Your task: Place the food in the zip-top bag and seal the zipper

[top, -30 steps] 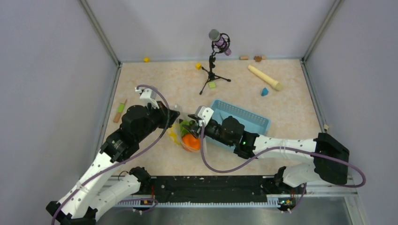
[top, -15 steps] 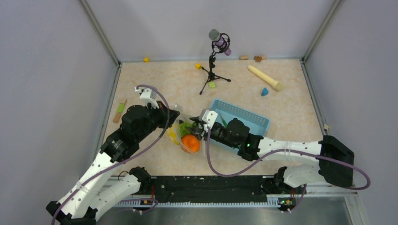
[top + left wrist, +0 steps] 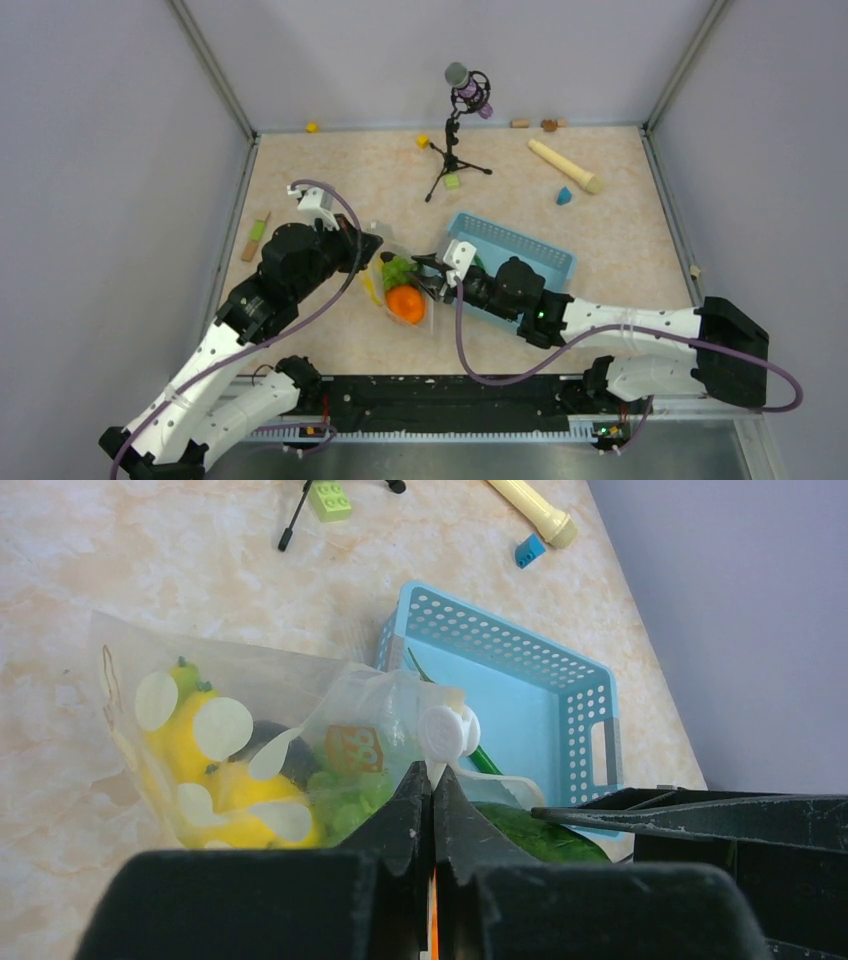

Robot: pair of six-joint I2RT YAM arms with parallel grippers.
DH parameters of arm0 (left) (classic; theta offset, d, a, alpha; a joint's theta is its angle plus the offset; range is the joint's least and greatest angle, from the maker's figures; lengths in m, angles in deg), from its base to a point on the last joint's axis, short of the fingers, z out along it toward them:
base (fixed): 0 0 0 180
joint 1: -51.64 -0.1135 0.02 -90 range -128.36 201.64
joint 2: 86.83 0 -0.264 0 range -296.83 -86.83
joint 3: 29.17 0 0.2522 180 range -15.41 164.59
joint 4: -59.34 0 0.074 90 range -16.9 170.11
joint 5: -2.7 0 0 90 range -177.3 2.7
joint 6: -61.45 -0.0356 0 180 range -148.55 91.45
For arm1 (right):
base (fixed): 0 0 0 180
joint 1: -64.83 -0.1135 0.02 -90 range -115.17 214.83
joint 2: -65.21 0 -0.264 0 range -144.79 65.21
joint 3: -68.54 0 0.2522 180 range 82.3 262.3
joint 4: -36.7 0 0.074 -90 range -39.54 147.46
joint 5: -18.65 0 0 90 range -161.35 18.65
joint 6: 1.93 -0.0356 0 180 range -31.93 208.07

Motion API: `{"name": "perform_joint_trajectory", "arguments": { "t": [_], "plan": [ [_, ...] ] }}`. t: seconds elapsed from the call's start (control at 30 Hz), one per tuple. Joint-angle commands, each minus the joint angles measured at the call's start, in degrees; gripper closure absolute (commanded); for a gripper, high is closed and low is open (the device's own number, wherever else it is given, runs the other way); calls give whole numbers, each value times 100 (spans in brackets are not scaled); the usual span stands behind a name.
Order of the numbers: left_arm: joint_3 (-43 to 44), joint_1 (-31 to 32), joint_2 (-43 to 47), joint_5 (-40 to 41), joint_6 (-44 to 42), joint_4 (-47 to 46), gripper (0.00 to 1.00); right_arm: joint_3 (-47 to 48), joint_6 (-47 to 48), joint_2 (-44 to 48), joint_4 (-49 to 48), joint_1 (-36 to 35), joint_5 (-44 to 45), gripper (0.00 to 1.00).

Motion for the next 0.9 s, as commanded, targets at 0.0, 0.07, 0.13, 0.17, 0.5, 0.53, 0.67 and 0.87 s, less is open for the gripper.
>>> {"name": "perform_joint_trajectory", "arguments": {
  "t": [0.0,0.07,0.13,0.17,0.5,0.53,0.67,0.87],
  "plan": [
    [44,-3,17,-11,68,-559,100,-21,188,88,-236,-67,-37,75],
    [59,1,9,-67,84,-568,100,43,253,-6,-257,-67,-75,98],
    [76,0,0,-116,102,-570,100,89,348,-135,-255,-67,-158,100],
    [97,4,-1,-161,106,-574,100,138,412,-212,-220,-67,-247,100],
    [321,5,-240,-1195,184,-717,100,1068,479,-1505,162,-68,436,100],
    [343,2,-260,-1304,205,-726,100,1174,432,-1644,210,-67,620,100],
    [386,8,-283,-1600,266,-759,100,1524,100,-2091,214,-67,1758,100],
    [369,12,-265,-1684,292,-826,100,1759,-459,-2499,157,-67,2655,100]
  ]
}}
